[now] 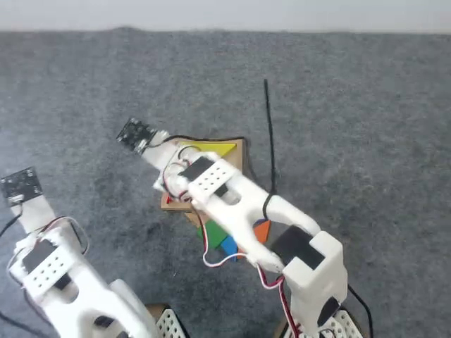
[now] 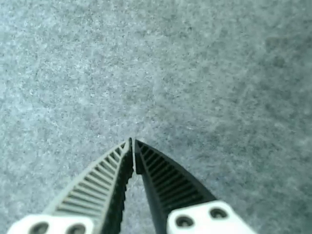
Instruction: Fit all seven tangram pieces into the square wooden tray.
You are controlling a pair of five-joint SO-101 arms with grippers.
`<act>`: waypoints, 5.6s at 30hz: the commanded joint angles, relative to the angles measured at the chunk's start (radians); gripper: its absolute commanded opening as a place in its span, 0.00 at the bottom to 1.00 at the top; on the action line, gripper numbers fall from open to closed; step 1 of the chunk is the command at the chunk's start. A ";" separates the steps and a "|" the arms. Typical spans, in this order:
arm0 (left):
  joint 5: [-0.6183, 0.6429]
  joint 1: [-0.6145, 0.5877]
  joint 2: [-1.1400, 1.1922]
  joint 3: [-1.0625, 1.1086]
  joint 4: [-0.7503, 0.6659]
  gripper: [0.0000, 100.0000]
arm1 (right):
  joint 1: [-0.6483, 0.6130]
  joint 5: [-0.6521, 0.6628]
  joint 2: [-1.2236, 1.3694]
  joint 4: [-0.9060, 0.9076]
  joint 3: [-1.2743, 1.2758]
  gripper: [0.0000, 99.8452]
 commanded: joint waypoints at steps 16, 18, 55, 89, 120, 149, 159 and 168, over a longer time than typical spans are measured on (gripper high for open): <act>0.008 0.003 0.002 -0.042 -0.026 0.01 | 0.015 0.103 -0.104 0.130 -0.008 0.01; 0.008 0.003 0.002 -0.042 -0.026 0.01 | 0.025 0.103 -0.162 0.145 -0.008 0.01; -0.026 0.057 0.003 -0.015 -0.046 0.01 | 0.120 0.132 -0.051 -0.018 0.106 0.01; 0.080 0.442 0.005 -0.179 0.072 0.01 | 0.395 0.230 -1.345 0.423 0.980 0.07; 0.121 0.451 0.647 -0.527 0.127 0.01 | -0.022 0.078 -0.789 0.202 0.764 0.19; 0.152 0.423 0.647 -0.526 0.123 0.01 | 0.058 0.014 -0.610 0.054 0.779 0.02; 0.149 0.431 0.646 -0.515 0.112 0.01 | 0.096 0.262 -0.618 0.308 0.781 0.01; 0.132 0.456 0.506 -0.397 0.043 0.01 | 0.209 0.293 -0.937 0.417 0.776 0.01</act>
